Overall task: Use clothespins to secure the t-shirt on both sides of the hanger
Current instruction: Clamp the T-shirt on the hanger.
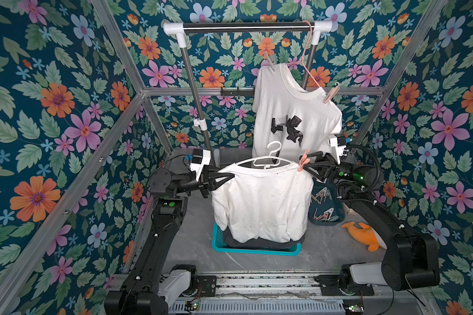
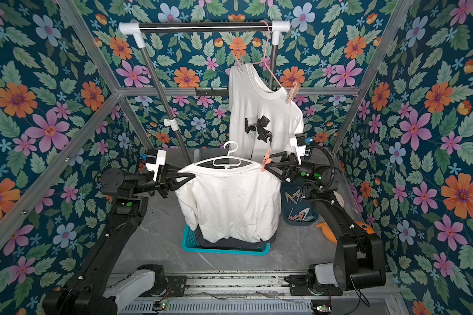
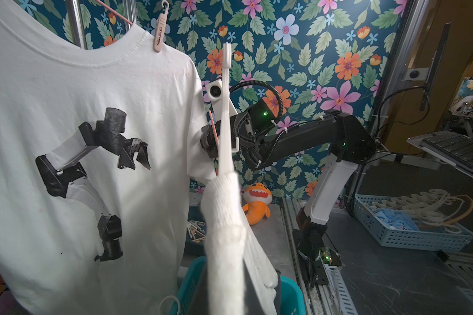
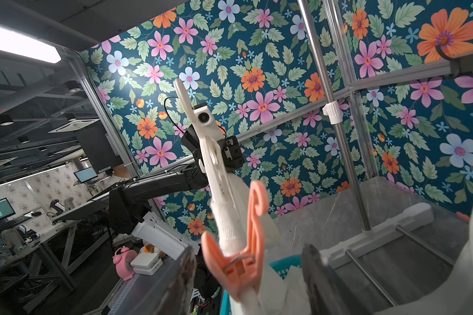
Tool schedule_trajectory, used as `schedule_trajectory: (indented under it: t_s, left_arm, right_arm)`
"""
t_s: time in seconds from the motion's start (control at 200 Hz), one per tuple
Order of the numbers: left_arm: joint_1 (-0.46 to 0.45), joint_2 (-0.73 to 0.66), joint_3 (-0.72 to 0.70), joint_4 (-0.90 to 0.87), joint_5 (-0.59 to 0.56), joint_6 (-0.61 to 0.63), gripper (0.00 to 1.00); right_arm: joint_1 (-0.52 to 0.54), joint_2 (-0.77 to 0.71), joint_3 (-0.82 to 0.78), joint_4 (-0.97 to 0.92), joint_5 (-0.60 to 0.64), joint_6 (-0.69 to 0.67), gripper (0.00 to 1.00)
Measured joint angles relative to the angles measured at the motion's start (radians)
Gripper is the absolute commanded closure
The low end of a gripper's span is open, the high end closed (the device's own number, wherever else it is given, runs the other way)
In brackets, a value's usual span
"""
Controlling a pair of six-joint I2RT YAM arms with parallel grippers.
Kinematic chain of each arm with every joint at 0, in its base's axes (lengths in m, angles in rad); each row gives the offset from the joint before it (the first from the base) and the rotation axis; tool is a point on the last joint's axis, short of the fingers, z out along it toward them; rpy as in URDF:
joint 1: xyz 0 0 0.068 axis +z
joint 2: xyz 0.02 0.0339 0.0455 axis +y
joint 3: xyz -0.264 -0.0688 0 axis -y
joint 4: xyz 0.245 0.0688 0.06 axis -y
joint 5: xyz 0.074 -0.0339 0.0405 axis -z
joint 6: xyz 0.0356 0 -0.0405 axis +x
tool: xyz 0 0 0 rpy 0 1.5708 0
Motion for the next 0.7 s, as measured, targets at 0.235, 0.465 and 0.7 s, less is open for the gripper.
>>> schedule_trajectory:
  t_s: [0.235, 0.465, 0.7]
  left_arm:
    - [0.000, -0.004, 0.041, -0.142, -0.012, 0.116, 1.00]
    - [-0.005, 0.009, 0.038, -0.249, -0.031, 0.207, 1.00]
    - [-0.029, 0.025, 0.056, -0.254, -0.016, 0.202, 1.00]
  right_arm:
    - [-0.070, -0.117, -0.031, -0.187, 0.032, -0.100, 0.25]
    - [-0.071, -0.359, -0.006, -0.770, 0.132, -0.478, 0.26]
    - [-0.061, -0.438, -0.043, -1.040, 0.154, -0.683, 0.27]
